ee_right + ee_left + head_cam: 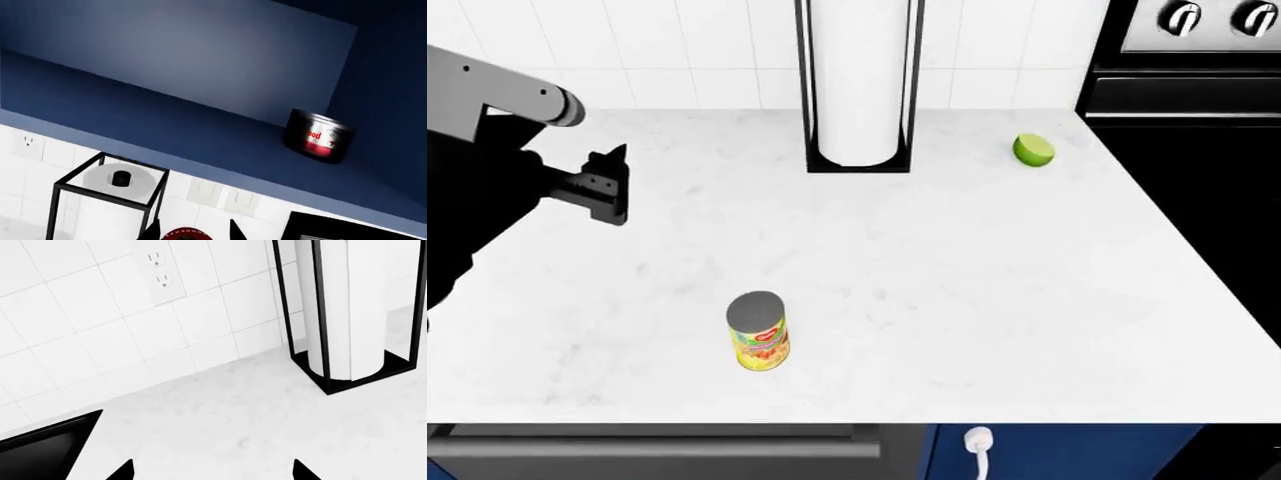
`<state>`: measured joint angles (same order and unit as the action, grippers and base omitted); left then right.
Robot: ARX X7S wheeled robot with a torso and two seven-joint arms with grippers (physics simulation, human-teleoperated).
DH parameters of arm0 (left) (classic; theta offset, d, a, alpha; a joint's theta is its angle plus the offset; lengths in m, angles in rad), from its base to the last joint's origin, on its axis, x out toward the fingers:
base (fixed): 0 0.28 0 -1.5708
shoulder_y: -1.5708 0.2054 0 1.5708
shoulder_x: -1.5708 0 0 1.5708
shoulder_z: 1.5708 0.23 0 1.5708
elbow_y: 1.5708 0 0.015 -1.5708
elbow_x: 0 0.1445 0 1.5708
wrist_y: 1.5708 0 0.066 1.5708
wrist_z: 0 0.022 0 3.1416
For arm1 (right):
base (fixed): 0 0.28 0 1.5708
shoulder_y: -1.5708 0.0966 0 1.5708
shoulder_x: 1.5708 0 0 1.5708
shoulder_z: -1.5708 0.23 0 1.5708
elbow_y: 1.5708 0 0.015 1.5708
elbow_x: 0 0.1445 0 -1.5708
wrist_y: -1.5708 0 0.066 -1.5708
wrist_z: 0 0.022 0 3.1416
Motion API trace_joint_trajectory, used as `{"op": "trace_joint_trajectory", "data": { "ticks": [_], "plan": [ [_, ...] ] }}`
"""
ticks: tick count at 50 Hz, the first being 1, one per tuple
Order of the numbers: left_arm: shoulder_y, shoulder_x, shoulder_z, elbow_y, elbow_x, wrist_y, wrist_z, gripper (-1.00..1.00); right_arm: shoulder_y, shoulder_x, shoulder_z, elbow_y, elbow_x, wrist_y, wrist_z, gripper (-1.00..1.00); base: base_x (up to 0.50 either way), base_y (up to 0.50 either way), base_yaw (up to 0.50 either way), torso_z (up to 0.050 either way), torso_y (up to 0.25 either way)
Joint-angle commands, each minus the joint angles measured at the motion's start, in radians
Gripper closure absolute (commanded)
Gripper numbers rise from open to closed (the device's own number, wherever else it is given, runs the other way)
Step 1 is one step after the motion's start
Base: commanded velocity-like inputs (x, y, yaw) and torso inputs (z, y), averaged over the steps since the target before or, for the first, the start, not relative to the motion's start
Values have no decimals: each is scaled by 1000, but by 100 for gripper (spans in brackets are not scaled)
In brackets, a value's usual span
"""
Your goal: Pick the cans from the counter and place them in their designated side in the cabinet.
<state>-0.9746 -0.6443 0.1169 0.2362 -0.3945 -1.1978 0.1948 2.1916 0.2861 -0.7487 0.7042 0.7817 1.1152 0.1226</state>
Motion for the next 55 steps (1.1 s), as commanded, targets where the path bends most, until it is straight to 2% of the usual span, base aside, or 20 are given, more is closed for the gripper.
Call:
{"op": "trace_joint_trajectory", "data": {
  "ticks": [1, 4, 7, 18, 37, 48, 55],
  "plan": [
    [-22, 8, -14, -29, 0, 4, -7, -100, 164, -189, 109, 482, -475, -224, -285, 100, 0, 0, 0, 0, 0],
    [-29, 11, -20, -35, 0, 5, -10, -100, 164, -221, 285, 518, -692, -241, -340, 100, 0, 0, 0, 0, 0],
    [-31, 11, -25, -36, -1, 2, -13, -100, 164, -241, 393, 547, -820, -264, -370, 100, 0, 0, 0, 0, 0],
    [-35, 3, -26, -29, -4, -13, -18, -100, 164, -269, 558, 558, -990, -332, -414, 100, 0, 0, 0, 0, 0],
    [-48, 1, -20, -63, 7, 11, -23, -100, 164, -281, 605, 580, -1065, -364, -445, 100, -192, -348, 0, 0, 0],
    [-58, -5, -32, -88, 11, 25, -26, -100, 164, -285, 539, 599, -976, -401, -412, 100, -4, -10, 0, 0, 1],
    [-72, -1, -32, -113, 14, 32, -28, -100, 165, -285, 568, 577, -1011, -394, -412, 100, 0, 0, 0, 0, 0]
  ]
}}
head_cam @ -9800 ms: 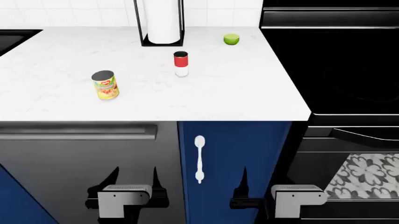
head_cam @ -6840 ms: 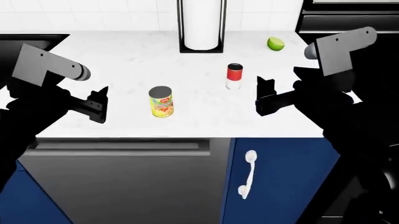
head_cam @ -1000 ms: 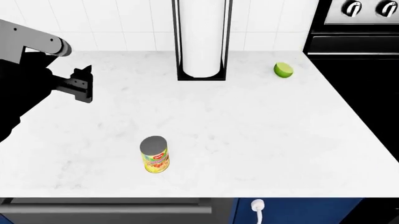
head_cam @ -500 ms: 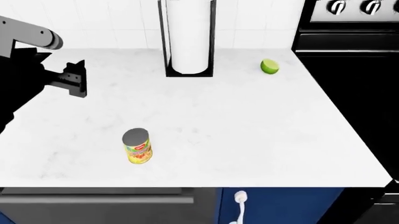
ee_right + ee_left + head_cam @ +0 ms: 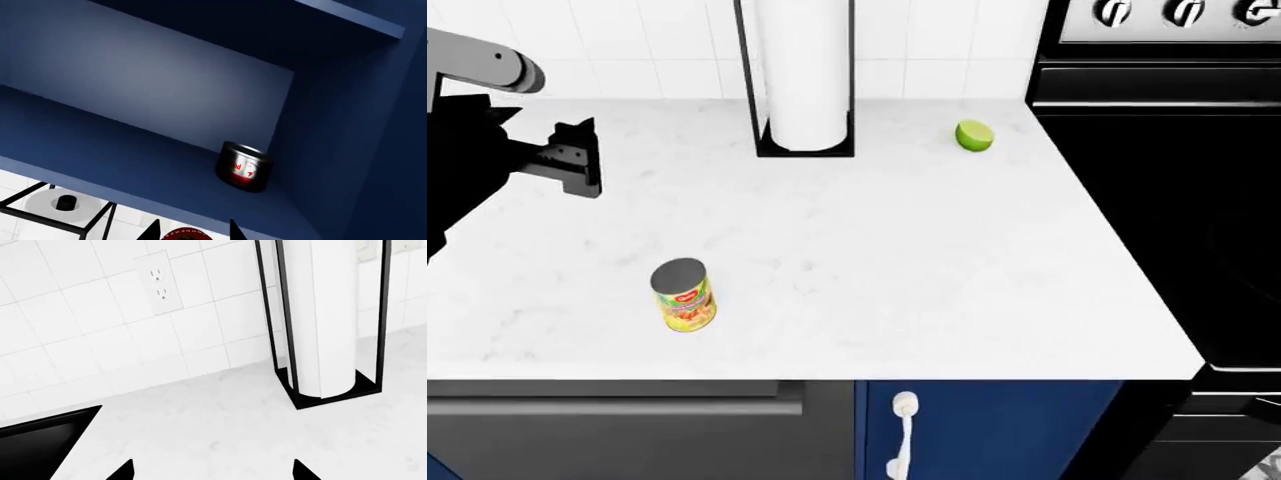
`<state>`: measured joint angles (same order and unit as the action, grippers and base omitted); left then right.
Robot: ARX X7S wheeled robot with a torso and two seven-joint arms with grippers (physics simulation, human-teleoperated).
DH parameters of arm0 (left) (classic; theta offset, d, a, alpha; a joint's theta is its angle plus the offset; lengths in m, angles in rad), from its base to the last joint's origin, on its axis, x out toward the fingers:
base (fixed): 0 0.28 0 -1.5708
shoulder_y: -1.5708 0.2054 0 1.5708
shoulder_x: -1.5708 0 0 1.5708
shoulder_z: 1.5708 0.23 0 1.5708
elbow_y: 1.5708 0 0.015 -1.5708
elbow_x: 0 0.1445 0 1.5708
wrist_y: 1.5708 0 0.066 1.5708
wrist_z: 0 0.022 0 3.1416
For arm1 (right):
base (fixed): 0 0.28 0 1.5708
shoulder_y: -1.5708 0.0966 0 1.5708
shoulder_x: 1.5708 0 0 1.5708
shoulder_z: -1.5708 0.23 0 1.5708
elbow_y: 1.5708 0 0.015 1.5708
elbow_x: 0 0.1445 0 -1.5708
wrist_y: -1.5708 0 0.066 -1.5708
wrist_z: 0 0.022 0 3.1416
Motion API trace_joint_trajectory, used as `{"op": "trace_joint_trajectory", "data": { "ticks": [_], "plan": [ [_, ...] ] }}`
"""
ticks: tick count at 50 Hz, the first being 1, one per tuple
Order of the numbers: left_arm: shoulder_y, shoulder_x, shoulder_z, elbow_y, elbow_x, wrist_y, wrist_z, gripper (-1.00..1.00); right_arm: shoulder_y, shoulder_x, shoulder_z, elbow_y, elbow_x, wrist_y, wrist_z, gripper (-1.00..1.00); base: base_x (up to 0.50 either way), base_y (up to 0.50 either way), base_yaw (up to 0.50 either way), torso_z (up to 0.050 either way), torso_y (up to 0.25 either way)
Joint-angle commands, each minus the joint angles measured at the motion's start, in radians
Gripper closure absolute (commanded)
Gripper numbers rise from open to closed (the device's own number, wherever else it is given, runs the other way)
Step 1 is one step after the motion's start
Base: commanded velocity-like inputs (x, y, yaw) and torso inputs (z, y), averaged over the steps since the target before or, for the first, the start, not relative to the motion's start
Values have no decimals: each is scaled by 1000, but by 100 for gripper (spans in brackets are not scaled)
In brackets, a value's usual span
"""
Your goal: Pick the cans from the counter and place them in their designated side in the cabinet.
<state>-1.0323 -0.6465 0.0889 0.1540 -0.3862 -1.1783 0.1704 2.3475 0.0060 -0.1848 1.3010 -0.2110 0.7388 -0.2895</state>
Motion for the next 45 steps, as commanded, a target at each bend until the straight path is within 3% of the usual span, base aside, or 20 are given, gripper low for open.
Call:
{"op": "trace_joint_trajectory", "data": {
  "ticks": [1, 14, 26, 45],
  "plan": [
    [-17, 2, -4, -34, 6, 13, -4, -100, 9, -4, 10, -19, -25, -19, 0, 100, 0, 0, 0, 0, 0],
    [-52, 14, 5, -90, 20, 32, -12, -100, 9, -4, 52, -25, -67, -26, 1, 100, 0, 0, 0, 0, 1],
    [-66, 9, 11, -120, 26, 47, -8, -100, 9, -5, 9, -46, -15, -19, 16, 100, 0, 0, 0, 0, 1],
    [-61, 2, -1, -108, 18, 36, -14, -100, 9, -5, 13, -48, -17, -24, 21, 100, 282, 0, 0, 0, 1]
  ]
}}
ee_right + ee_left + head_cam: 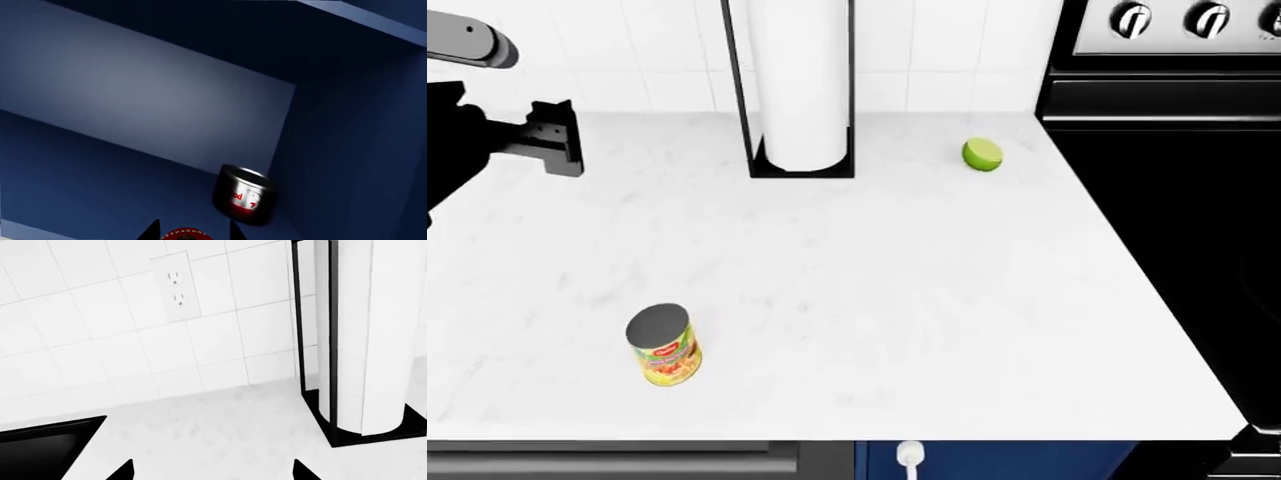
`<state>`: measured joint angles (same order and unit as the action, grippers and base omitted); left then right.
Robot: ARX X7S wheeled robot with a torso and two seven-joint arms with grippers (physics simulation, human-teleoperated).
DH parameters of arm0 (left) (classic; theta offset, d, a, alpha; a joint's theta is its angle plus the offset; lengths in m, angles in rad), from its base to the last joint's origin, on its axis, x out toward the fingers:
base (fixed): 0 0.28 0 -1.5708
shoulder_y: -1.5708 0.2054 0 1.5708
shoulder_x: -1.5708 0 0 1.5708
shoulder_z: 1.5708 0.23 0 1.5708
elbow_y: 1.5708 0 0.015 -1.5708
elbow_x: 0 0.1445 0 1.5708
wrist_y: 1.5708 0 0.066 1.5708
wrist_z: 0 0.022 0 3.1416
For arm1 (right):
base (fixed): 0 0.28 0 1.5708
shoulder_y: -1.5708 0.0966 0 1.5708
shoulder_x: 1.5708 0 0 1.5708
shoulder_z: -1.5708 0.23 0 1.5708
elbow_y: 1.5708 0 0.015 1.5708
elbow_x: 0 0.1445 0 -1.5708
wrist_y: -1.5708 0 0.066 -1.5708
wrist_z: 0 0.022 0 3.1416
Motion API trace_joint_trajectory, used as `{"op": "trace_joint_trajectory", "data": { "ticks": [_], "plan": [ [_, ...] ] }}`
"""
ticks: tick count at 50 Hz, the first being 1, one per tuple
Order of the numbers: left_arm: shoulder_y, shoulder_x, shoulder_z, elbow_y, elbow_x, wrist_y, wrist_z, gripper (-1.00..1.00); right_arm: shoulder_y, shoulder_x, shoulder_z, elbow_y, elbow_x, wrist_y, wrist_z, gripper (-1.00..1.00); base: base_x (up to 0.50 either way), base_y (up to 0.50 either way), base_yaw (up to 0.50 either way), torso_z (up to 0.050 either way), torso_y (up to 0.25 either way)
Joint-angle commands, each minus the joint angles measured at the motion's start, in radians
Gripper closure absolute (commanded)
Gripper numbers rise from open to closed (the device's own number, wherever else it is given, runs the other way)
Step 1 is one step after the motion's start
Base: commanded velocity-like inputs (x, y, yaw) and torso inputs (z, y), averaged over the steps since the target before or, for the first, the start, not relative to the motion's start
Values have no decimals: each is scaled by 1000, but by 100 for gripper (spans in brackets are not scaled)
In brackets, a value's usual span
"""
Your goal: Pick the cans from the counter and place them in their designated side in the cabinet.
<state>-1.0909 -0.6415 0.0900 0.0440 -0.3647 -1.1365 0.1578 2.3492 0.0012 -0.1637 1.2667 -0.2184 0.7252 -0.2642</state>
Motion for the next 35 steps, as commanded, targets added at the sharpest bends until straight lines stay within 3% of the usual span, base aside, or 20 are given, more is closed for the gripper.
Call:
{"op": "trace_joint_trajectory", "data": {
  "ticks": [1, 22, 35],
  "plan": [
    [-3, -3, -1, 2, -3, -5, -1, -100, 7, -1, -8, -17, -9, -9, -5, 100, 324, 0, 0, 0, 0],
    [92, -61, -131, 89, -42, -69, -24, -100, 7, -1, 1, -75, -40, 26, -21, 100, 323, 0, 0, 0, 2],
    [100, -63, -148, 94, -48, -76, -30, -100, 7, -1, -13, -74, -24, 23, -11, 100, 324, 0, 0, 0, 2]
  ]
}}
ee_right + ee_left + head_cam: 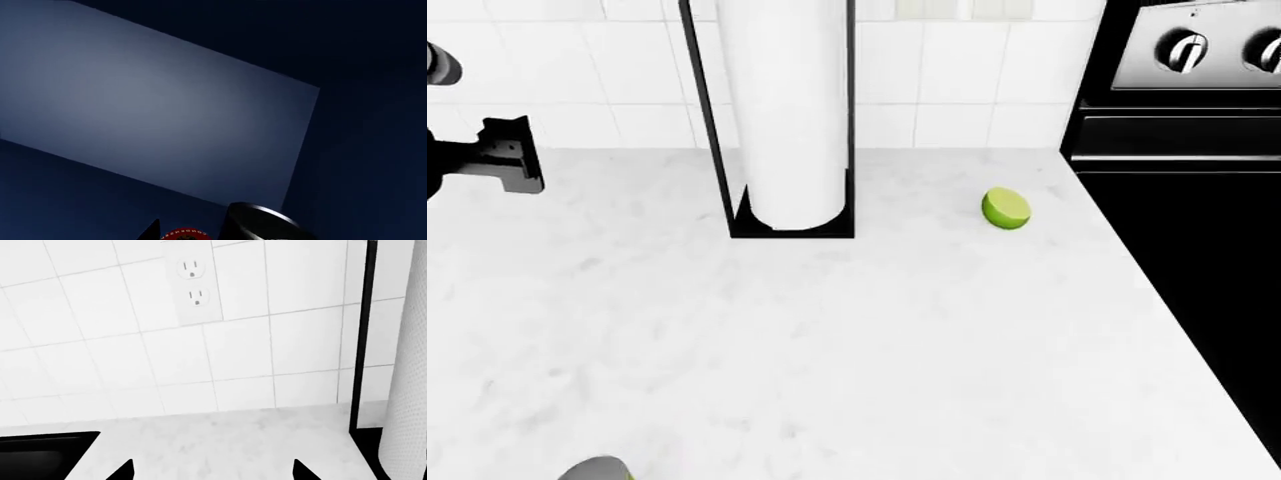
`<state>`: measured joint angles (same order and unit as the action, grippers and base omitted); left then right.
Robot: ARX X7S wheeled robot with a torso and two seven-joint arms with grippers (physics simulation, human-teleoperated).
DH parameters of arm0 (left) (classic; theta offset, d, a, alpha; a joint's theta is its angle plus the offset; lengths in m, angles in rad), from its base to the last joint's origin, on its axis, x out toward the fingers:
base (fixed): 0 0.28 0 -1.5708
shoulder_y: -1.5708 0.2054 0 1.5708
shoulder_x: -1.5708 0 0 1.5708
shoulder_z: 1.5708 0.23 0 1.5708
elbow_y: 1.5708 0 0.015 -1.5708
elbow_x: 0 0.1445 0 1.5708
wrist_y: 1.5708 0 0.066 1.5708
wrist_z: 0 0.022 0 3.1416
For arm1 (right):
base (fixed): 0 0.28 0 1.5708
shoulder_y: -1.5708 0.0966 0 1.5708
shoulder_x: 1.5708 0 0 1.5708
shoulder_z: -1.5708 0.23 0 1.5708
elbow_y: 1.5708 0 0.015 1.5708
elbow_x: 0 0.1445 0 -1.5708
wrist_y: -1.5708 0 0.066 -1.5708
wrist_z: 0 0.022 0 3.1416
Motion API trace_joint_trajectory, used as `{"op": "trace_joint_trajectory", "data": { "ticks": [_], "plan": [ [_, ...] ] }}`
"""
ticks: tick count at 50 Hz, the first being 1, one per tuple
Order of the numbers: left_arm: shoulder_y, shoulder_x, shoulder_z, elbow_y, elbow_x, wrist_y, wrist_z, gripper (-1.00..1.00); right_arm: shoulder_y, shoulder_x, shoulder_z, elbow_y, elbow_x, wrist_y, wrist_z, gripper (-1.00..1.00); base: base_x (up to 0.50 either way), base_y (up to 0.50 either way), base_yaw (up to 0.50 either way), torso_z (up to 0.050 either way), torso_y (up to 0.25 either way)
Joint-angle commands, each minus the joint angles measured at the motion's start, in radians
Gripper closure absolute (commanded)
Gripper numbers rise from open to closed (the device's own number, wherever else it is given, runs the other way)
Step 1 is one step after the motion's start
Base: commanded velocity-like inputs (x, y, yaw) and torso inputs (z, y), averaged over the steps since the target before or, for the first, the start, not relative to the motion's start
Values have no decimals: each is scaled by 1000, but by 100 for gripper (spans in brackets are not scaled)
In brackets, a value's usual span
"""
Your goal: Pick the cans from the counter and place them in their designated side in the cabinet.
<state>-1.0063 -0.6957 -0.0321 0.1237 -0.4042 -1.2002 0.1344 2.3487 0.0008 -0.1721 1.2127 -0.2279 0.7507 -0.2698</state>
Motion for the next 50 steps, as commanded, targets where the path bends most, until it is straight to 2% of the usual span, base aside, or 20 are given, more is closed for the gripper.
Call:
{"op": "trace_joint_trajectory", "data": {
  "ticks": [1, 12, 20, 27, 36, 50],
  "plan": [
    [15, -9, -26, 14, -9, -12, -7, -100, 7, 0, -2, -22, -17, -1, -6, 100, 324, 0, 0, 0, 0],
    [16, -7, -23, 16, -9, -9, -10, -100, 7, 0, 17, -8, -26, -1, 5, 100, 302, 0, 0, 0, 2],
    [18, -4, -22, 15, -9, -3, -13, -100, 7, 0, 30, 11, -34, 6, 27, 100, 0, 0, 0, 0, 3],
    [19, -6, -28, 21, -12, -8, -16, -100, 7, 2, 92, 13, -25, 104, 77, 100, 0, 0, 0, 0, 1],
    [20, -7, -31, 19, -14, -7, -18, -100, 7, 7, 96, 40, -18, 165, 113, 100, 0, 0, 0, 0, 0],
    [19, -10, -32, 19, -19, -10, -18, -100, 7, 10, 88, 47, -25, 175, 115, 100, -1, 0, -1, 0, 0]
  ]
}}
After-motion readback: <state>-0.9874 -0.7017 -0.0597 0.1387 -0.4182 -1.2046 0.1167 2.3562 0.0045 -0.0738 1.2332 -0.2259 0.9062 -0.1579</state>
